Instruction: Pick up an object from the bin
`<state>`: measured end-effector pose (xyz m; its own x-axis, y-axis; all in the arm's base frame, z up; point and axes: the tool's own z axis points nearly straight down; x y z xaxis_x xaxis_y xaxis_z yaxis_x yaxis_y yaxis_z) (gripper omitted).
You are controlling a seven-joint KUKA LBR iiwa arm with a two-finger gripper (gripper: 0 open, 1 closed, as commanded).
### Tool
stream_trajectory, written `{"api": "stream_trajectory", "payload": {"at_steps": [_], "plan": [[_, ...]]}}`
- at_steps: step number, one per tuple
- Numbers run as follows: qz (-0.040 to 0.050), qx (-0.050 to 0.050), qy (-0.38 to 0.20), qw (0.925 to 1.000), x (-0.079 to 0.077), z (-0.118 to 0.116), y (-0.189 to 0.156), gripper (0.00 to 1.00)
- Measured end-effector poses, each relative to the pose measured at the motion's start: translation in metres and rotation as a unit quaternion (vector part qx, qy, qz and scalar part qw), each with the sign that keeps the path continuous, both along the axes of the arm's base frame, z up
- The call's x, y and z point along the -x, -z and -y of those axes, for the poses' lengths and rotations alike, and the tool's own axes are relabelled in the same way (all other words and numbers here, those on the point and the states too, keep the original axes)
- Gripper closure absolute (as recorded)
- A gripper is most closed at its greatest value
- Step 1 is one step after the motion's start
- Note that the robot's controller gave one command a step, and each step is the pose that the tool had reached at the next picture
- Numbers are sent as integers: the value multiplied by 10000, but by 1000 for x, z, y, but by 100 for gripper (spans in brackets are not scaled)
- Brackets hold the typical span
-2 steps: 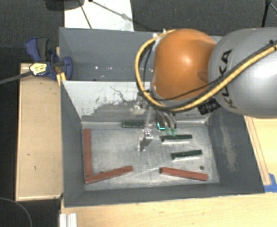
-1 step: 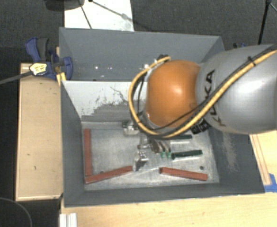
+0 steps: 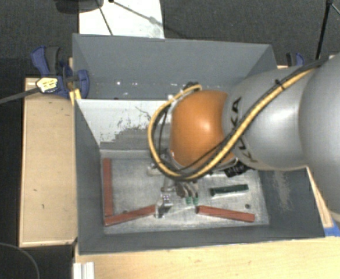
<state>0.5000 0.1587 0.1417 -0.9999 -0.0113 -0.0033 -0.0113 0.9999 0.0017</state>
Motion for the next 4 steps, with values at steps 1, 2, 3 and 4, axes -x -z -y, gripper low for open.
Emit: {"api": "stream_trajectory", "payload": {"at_steps": [1, 2, 3, 4], "plan": [[14, -2, -377, 9993, -14, -37, 69, 100], [13, -2, -367, 9993, -14, -37, 69, 100], [8, 0, -372, 9993, -15, -38, 69, 100], [-21, 19, -768, 9970, -50, -36, 55, 100]]}}
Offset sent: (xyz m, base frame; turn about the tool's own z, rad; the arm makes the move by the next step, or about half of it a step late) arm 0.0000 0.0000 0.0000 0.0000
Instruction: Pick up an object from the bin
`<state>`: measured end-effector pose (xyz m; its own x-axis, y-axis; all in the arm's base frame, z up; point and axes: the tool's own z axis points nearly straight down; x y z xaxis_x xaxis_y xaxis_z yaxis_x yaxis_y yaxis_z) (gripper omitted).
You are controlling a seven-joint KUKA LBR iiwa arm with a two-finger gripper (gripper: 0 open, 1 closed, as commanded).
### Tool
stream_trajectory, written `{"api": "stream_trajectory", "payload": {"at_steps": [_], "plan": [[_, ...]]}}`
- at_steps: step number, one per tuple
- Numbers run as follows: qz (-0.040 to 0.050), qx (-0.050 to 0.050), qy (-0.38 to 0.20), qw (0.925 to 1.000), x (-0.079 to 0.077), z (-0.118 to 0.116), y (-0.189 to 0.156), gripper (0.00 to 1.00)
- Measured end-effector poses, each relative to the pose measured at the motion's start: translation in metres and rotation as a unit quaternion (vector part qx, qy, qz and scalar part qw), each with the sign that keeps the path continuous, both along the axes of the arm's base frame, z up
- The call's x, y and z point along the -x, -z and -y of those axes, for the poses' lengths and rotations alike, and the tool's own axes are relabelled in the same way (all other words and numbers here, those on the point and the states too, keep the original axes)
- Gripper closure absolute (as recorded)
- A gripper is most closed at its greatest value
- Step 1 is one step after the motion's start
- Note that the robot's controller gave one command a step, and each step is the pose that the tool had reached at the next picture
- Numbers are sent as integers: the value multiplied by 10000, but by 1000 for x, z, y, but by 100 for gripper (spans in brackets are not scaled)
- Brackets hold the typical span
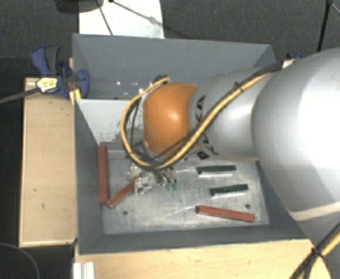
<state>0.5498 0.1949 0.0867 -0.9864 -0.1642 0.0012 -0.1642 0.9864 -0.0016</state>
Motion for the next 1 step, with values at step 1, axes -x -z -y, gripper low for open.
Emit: {"api": "stream_trajectory", "payload": {"at_steps": [1], "plan": [[22, -13, -101, 9999, 18, -12, 0, 100]]}}
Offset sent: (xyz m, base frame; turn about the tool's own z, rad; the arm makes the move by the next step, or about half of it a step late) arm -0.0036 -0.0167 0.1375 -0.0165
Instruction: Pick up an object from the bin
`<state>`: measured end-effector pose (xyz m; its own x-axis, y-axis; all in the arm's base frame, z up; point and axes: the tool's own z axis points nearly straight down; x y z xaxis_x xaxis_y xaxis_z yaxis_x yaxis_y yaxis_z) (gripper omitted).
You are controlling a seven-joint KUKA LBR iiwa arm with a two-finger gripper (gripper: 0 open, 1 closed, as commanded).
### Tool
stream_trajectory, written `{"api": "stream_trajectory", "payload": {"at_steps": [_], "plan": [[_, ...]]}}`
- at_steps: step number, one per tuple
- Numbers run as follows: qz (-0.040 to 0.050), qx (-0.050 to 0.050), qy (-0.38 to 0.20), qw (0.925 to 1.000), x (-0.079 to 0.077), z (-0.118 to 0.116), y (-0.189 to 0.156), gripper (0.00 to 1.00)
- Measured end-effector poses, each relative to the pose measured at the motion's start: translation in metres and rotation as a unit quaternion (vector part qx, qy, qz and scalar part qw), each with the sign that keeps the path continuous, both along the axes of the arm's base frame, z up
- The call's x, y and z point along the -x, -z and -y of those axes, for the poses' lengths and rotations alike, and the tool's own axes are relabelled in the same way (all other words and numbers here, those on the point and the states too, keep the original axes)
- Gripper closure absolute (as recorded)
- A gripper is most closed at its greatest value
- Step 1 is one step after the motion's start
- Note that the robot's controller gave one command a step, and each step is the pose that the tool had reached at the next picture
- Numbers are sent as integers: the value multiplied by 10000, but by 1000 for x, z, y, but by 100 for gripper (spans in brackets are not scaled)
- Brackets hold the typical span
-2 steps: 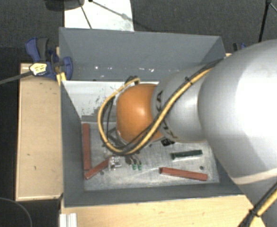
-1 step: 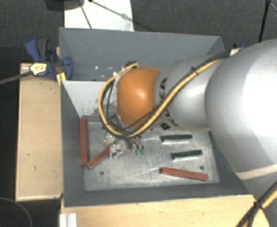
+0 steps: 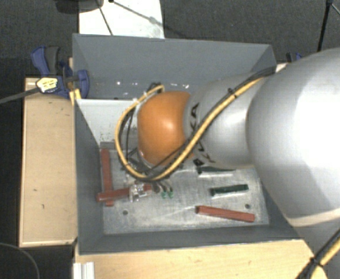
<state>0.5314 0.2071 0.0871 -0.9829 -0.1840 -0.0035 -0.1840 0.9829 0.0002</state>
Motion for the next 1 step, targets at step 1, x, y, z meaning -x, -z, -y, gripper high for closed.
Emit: {"api": "stream_trajectory", "payload": {"at_steps": [1], "plan": [[-2, -2, 33, 10000, -16, 29, -138, 100]]}}
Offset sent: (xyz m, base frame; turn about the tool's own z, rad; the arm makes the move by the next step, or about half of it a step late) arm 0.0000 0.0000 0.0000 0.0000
